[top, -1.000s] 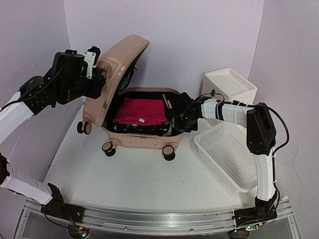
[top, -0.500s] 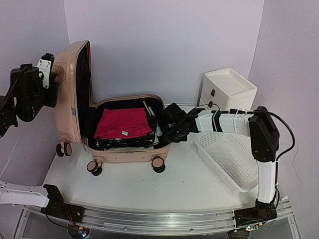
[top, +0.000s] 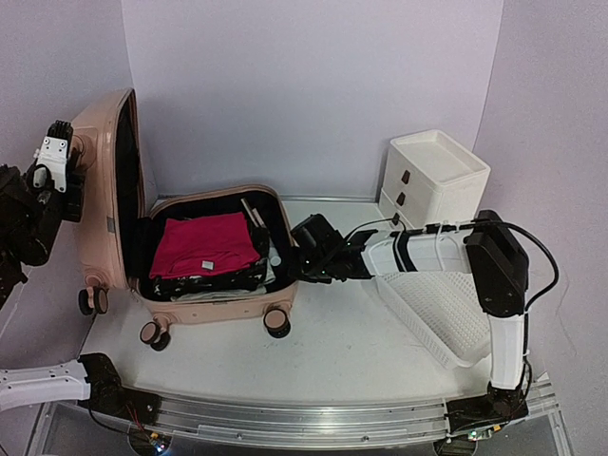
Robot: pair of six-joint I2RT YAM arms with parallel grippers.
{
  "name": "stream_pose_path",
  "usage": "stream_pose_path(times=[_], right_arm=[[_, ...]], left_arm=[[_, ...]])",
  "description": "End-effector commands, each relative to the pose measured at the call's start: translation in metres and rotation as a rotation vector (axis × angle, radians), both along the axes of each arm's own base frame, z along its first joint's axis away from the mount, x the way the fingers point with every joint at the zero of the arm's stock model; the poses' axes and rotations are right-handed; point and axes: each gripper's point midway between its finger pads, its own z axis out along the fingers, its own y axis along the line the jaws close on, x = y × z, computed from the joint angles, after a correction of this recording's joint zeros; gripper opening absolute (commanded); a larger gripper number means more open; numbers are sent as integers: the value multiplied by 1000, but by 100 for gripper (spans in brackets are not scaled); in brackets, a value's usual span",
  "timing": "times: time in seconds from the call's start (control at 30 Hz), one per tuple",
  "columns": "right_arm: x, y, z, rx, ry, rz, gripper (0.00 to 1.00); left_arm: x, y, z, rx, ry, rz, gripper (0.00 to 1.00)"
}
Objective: Open, take out, and arrange the luggage
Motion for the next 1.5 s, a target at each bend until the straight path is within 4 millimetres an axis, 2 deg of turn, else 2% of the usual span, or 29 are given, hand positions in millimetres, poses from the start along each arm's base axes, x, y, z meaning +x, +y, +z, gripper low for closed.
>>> stream_pose_path(times=[0.0,0.07,0.13,0.2,0.23,0.3,0.37,0.5,0.6,0.67,0.77,0.9,0.93,1.03,1.13,1.23,1.3,1.37,1.47], right_arm=[[-28,56,26,137,-81,195,17],[-29,44,30,5,-90,286,48],[-28,22,41,-181,-118,383,74],[-26,1,60,-357,-189,460,88],[-26,-3,72,-392,-220,490,94],[-33,8,94,-378,-269,600,98],[-51,38,110,-244,-277,741,98],[-89,131,159,180,-330,935,98],[-109,189,193,369,-425,999,98],[-116,217,205,470,-477,1005,98],[-117,248,223,627,-520,965,98],[-117,278,203,666,-531,911,97],[-121,282,204,675,-538,911,97],[-126,291,183,635,-552,899,98],[-126,295,163,581,-534,888,89],[-114,284,136,454,-458,819,80],[-109,269,114,358,-411,785,79],[-102,249,104,252,-371,745,79],[-94,215,101,121,-322,713,81]], left_arm=[[-2,9,29,-154,-126,55,0],[1,6,28,-178,-117,46,0],[2,2,28,-193,-103,22,0],[5,-2,30,-195,-99,9,0],[6,-3,31,-196,-97,7,0],[8,-6,31,-197,-93,2,0],[7,-6,33,-214,-99,-6,0],[6,-6,33,-232,-105,-12,0],[4,-3,36,-236,-110,-10,0],[2,-1,38,-249,-118,-14,0],[-2,1,40,-273,-129,-28,0],[1,-6,34,-290,-106,-60,0],[2,-7,32,-296,-100,-65,0],[3,-9,28,-308,-87,-64,0],[2,-4,26,-324,-90,-40,0],[-2,6,24,-338,-98,15,0],[-6,14,23,-340,-105,45,0],[-11,23,19,-343,-111,84,6],[-19,36,13,-334,-116,136,12]])
